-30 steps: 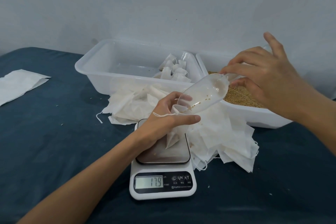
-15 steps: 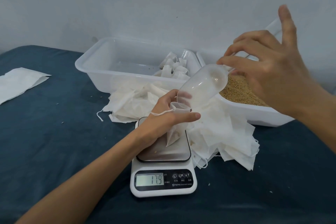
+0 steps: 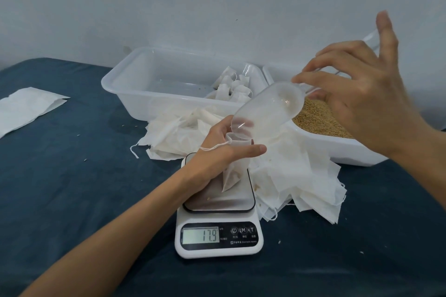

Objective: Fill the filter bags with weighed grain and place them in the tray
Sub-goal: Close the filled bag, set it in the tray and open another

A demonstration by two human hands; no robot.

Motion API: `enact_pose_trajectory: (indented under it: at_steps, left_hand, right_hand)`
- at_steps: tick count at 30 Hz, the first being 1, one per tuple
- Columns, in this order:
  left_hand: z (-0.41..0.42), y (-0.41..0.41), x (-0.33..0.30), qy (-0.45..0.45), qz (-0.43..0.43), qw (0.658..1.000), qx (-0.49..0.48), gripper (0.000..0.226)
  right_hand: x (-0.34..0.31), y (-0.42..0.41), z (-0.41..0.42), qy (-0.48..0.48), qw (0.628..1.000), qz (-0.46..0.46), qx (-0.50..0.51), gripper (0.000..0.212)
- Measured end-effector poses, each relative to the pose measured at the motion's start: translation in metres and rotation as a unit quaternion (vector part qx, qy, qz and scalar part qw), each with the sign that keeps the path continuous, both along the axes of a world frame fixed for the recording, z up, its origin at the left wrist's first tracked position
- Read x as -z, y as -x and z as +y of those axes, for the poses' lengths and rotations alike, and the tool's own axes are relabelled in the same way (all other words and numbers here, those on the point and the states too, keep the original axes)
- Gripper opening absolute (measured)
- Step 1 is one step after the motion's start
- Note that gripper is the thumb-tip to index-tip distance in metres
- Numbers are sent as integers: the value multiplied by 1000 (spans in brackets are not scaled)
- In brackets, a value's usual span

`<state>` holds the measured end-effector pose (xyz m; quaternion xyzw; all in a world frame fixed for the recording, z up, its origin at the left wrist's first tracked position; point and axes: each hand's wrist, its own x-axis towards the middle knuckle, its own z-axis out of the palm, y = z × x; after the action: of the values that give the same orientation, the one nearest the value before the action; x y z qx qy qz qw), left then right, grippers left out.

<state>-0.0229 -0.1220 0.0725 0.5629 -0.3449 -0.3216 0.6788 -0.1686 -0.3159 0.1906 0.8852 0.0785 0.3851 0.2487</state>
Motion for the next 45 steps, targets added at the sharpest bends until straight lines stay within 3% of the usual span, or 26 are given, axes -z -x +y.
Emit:
enact_pose_trajectory:
  at_steps: [4,8,11,14,18,21,23,26,29,33,37,40,43,45]
  left_hand:
    - [-1,0,-1,-7,3,1000,2,49]
    - [-3,-2,-1,-31,-21,999,-10,45]
    - [-5,0,1,-33,-27,999,0,45]
    - [-6,-1,5,-31,-45,999,3,41]
    - [-7,-5,14,-58,-77,995,1,31]
    - [-10,-6,19,-65,-119,991,-7,11]
    - [-12,-6,22,-38,-128,991,6,18]
    - [-12,-8,21,-1,-125,992,10,21]
    - [-13,-16,8,16,-131,991,-21,20]
    - [-29,-45,-24,34,-204,971,-123,21]
    - [-62,-93,-58,65,-211,948,-228,23]
    - [-94,-126,-67,-2,-229,936,-269,24]
    - [-118,-144,-55,-148,-242,932,-227,23]
    - [-129,-152,-45,-249,-287,906,-187,22]
  right_hand:
    - [5,1,-7,-90,996,8,24,20]
    - [15,5,-32,-235,969,28,74,21]
    - [29,6,-62,-358,925,20,125,26]
    - [48,4,-93,-469,849,16,243,31]
    - [73,1,-117,-493,786,77,365,30]
    - [81,-4,-121,-515,755,125,385,26]
    - [80,-6,-124,-527,743,151,384,29]
    - [80,-7,-125,-523,741,161,389,36]
    - [89,-7,-122,-507,773,95,370,33]
    - [99,-7,-119,-527,784,41,326,22]
    - [98,-5,-118,-536,782,32,317,18]
    - [98,-4,-115,-532,791,7,302,12]
    - [97,-3,-113,-523,801,-16,290,13]
    - [98,-1,-112,-524,802,-29,285,16]
